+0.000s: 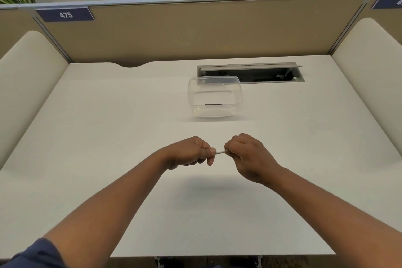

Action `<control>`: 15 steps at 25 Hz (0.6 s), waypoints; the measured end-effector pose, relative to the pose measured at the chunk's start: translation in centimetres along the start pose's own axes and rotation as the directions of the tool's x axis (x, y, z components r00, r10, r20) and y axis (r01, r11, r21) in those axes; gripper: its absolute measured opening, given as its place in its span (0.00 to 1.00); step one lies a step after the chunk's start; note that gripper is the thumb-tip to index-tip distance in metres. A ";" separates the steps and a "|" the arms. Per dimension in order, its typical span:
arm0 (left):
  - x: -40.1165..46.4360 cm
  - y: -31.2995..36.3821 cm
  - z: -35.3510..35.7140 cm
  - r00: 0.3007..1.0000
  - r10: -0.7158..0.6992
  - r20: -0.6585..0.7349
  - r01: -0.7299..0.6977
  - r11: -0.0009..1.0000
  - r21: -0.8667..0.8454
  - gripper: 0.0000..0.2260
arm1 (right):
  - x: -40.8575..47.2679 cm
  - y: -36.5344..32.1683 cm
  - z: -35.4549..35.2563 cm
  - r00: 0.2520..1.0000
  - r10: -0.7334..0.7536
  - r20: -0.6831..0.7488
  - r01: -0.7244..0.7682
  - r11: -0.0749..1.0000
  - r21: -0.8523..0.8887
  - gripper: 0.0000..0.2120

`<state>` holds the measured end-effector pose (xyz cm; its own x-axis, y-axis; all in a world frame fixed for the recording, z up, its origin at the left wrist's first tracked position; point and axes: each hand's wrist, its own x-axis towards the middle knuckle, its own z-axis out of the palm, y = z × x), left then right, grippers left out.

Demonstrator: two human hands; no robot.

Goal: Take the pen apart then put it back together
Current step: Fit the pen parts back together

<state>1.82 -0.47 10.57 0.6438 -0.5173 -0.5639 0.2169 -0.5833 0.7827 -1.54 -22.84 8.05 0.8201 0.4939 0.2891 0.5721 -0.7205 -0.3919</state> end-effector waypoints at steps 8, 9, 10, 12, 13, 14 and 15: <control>0.5 0.2 1.8 0.958 0.082 -0.274 0.050 0.895 0.443 0.16 | 1.8 -1.3 -1.5 0.606 0.582 0.543 -0.795 0.421 0.436 0.12; 0.6 0.2 1.4 0.965 0.068 -0.254 0.026 0.936 0.352 0.17 | 1.8 -1.2 -1.6 0.658 0.563 0.501 -0.753 0.499 0.429 0.12; 0.6 0.1 1.0 0.971 0.057 -0.231 0.001 0.970 0.242 0.17 | 1.7 -1.1 -1.6 0.714 0.542 0.443 -0.700 0.574 0.426 0.11; 0.5 0.1 0.4 0.980 0.050 -0.194 -0.031 0.994 0.100 0.17 | 1.4 -0.7 -1.3 0.814 0.497 0.299 -0.580 0.695 0.425 0.08; 0.4 0.1 0.2 0.983 0.049 -0.175 -0.036 0.996 0.080 0.17 | 1.3 -0.6 -1.1 0.857 0.462 0.230 -0.515 0.744 0.426 0.06; 0.4 0.1 -0.1 0.988 0.045 -0.149 -0.036 0.997 0.062 0.17 | 1.1 -0.4 -1.0 0.891 0.421 0.166 -0.450 0.785 0.426 0.05; 0.5 0.1 -0.3 0.993 0.036 -0.114 -0.032 0.999 0.038 0.17 | 0.9 -0.3 -0.9 0.919 0.379 0.109 -0.387 0.816 0.430 0.05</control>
<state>2.31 -0.59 10.45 0.7309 -0.4629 -0.5016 0.1683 -0.5900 0.7897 -0.96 -22.61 9.24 0.9719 0.2342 0.0218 0.1554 -0.5699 -0.8069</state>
